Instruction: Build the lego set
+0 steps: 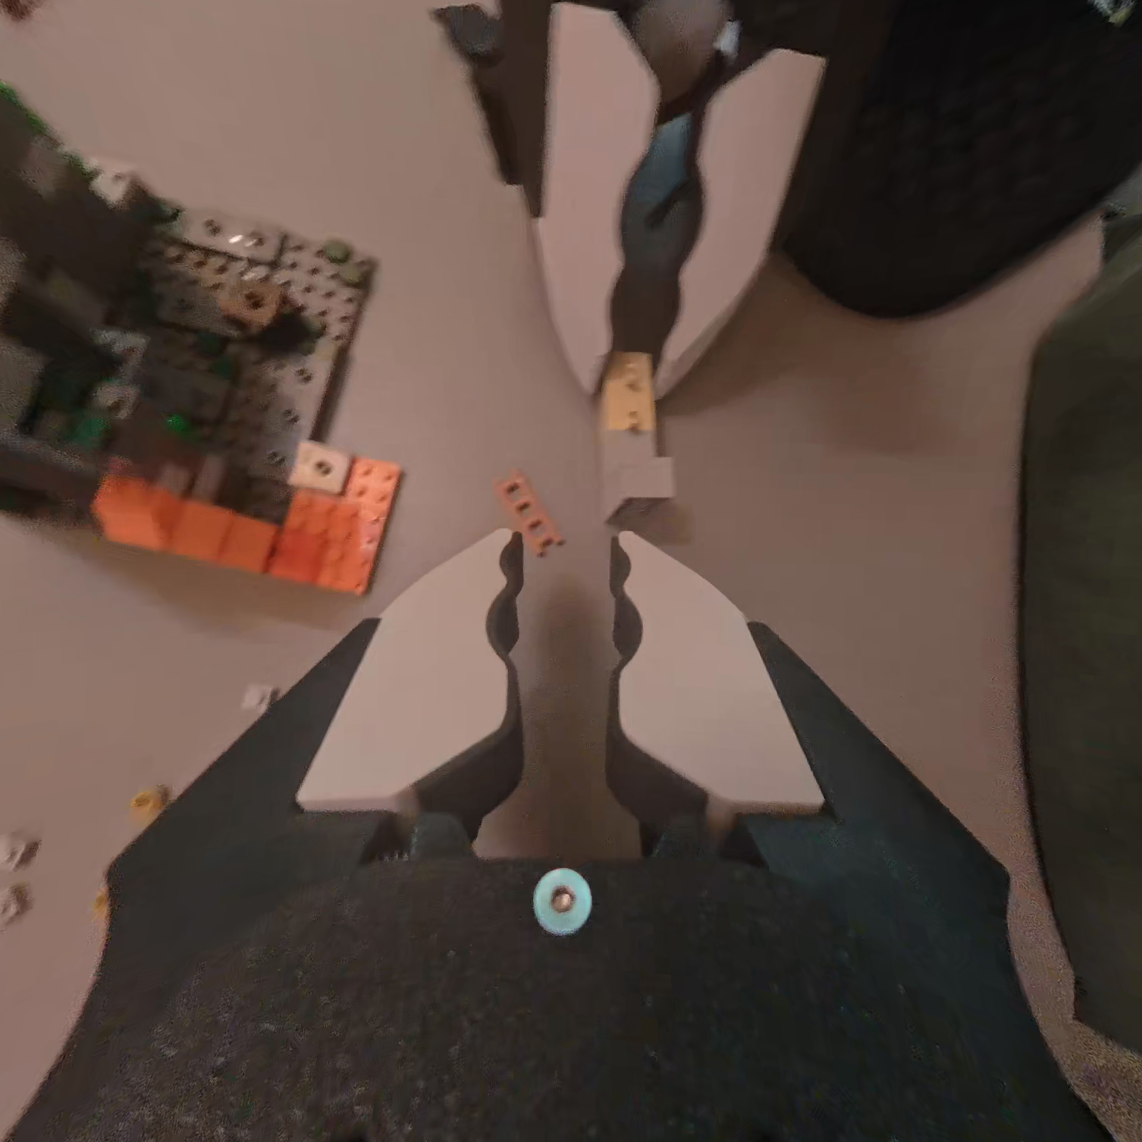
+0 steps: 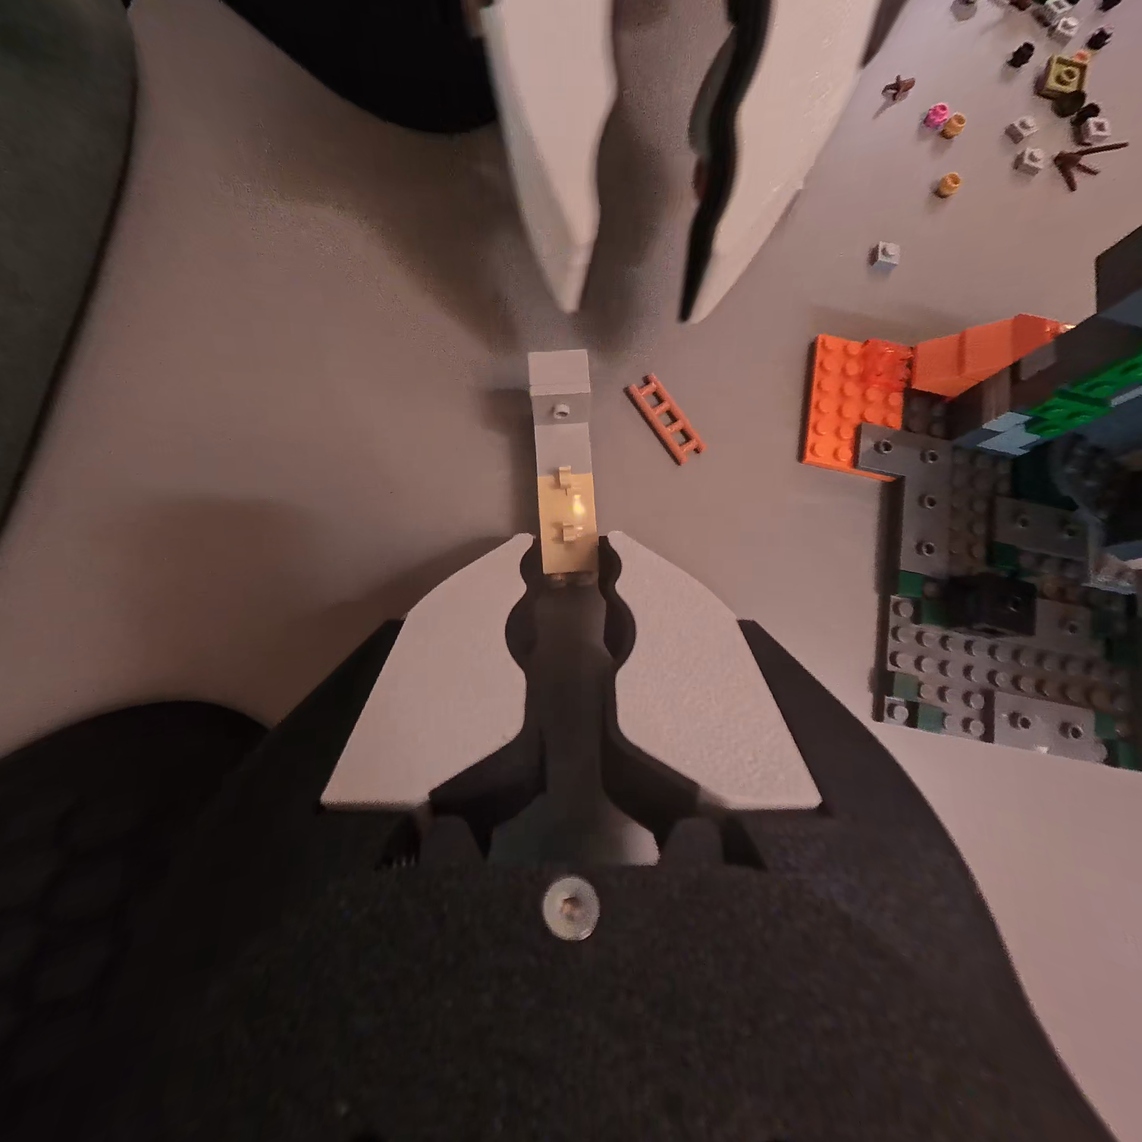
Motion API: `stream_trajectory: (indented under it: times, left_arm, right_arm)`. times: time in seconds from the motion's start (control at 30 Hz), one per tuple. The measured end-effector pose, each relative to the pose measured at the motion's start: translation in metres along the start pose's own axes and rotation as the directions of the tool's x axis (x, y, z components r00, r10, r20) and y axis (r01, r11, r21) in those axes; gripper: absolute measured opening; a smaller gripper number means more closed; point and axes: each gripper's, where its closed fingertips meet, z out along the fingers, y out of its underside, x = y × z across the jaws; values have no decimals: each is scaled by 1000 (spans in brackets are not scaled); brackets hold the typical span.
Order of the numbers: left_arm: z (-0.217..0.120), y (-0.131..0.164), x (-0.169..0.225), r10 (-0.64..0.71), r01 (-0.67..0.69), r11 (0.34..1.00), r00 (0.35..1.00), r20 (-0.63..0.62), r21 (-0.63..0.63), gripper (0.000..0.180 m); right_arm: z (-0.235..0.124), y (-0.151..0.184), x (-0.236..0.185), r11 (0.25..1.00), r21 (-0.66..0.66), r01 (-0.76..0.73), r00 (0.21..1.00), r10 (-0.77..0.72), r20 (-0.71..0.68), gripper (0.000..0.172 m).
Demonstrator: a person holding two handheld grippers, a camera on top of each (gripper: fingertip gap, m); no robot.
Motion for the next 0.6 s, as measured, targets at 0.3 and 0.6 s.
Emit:
stream_trajectory:
  times: [0.3,0.6]
  left_arm:
    - [28,12,-15,-74,84,991,993,93,-103,22]
    - [29,10,-15,-29,42,991,995,100,-130,11]
  right_arm:
    - [3,-1,-3,999,-31,27,1000,-27,1,17]
    - [-19,-12,16,999,41,-30,1000,30,1,22]
